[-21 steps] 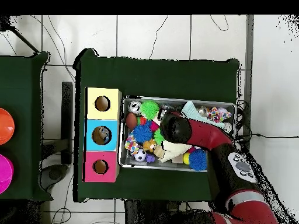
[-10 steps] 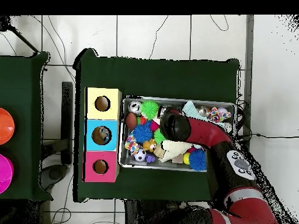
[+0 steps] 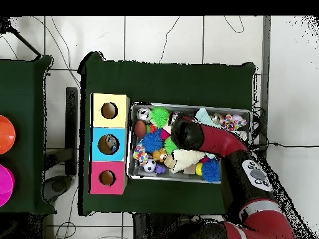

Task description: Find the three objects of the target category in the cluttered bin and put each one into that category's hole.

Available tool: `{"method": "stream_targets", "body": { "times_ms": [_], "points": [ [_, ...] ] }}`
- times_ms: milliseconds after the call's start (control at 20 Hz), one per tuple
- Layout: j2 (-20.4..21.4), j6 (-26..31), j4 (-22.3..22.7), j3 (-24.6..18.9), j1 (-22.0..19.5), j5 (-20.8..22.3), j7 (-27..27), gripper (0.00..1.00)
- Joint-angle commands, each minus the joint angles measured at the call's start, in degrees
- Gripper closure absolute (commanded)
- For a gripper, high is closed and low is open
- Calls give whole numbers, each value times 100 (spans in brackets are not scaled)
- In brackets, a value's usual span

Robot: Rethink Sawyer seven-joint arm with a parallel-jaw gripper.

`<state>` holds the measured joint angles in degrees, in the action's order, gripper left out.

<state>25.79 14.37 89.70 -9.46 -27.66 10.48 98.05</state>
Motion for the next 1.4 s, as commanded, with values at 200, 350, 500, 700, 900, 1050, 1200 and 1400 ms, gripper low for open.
{"method": "stream_targets", "body": {
  "times_ms": [200,350,500,700,900,1050,1200,1400],
  "points": [
    [-309,-50,-399,-416,-126,161,222,0],
    [-276,-155,-373,-354,-67,174,299,100],
    [-204,-72,-334,-308,-36,141,338,100],
    [-123,-20,-288,-270,-8,127,362,100],
    [-91,-7,-262,-247,27,95,416,100],
    [145,188,-124,-203,67,34,455,100],
    [534,502,109,-132,130,-54,503,100],
    [811,684,327,-120,137,-109,517,100]
  ]
}}
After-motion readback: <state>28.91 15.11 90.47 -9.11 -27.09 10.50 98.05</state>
